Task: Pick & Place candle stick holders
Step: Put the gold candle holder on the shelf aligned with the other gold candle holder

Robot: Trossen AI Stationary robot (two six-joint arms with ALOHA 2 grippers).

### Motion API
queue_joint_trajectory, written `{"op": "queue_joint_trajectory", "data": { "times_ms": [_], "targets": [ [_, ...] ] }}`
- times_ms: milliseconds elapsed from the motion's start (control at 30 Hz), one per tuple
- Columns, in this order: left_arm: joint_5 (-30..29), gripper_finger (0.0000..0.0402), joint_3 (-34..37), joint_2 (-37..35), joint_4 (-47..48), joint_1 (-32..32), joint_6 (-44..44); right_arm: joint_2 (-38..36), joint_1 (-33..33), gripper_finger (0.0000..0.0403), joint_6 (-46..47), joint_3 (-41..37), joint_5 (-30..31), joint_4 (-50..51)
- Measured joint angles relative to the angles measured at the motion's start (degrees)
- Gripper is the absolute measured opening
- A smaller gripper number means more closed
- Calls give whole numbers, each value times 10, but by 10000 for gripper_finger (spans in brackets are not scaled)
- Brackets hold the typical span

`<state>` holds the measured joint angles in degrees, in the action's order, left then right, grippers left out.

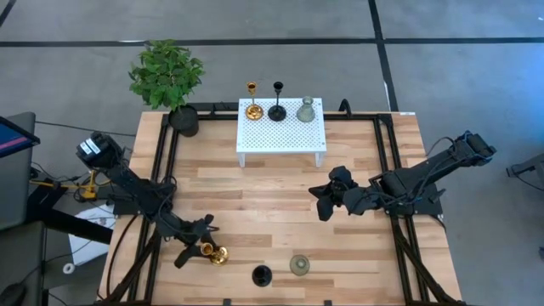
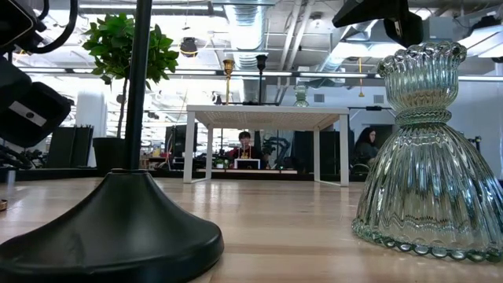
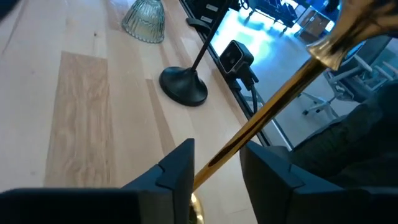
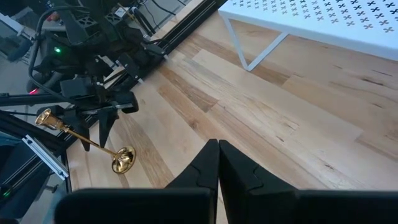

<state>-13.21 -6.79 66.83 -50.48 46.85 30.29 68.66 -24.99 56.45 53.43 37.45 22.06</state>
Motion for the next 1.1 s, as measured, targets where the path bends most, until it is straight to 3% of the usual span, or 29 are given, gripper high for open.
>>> {"op": "queue_joint_trajectory", "data": {
  "times_ms": [367,533,833,1100],
  "targets": [
    [-22,16,-1,0,-4,0,47,0,0,0,0,0,0,0],
    [-67,15,-2,-1,-1,0,80,0,0,0,0,0,0,2],
    [-70,14,-54,-6,60,-6,56,0,0,0,-15,0,0,2],
    [-71,14,-54,-112,172,-70,44,0,0,0,-15,0,1,7]
  ]
}}
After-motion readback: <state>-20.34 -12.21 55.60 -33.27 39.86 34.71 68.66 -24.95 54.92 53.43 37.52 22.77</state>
